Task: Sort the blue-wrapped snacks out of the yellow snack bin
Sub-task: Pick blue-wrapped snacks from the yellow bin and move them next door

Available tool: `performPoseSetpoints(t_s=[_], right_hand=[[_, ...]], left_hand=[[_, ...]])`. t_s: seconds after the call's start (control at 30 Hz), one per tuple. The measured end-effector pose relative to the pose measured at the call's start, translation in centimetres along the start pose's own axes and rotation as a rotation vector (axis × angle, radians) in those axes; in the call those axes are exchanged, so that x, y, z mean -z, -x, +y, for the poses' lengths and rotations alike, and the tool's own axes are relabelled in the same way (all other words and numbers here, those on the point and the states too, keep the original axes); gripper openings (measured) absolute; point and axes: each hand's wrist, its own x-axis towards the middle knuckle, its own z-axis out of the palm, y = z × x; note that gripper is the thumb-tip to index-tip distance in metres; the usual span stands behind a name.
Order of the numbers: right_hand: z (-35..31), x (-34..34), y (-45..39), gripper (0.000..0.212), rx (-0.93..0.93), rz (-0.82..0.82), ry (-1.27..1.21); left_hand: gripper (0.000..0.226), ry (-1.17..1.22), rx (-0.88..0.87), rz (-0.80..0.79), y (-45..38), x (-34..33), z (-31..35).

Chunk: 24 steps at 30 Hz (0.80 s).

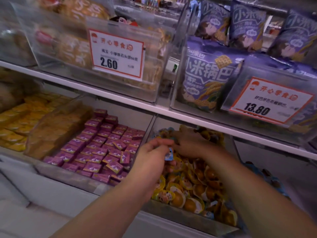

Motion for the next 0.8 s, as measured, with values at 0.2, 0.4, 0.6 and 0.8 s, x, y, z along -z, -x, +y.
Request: performPoseSetpoints(t_s=[0.2, 0.4, 0.6, 0.8], right_hand=[[1.6, 1.3, 4.0, 0.047, 0.116, 0.124, -0.291], [2.2, 2.8, 8.9, 0.051, -0.2, 0.252, -0.6], [-0.7, 1.4, 14.4, 0.032, -0.305, 0.605, -1.275], [-2.6, 1.0, 16.2, 0.039, -0.257, 0.081, -2.208]], left_hand=[[0.025, -0.037, -0.005, -0.065, 0.0, 0.4, 0.2], [0.026, -0.178, -0.092, -0.057, 0.5, 0.4, 0.1], [0.025, -0.526, -0.555, -0.088, 0.7, -0.4, -1.7], [0.041, -0.563, -0.708, -0.215, 1.8, -3.0, -3.3]])
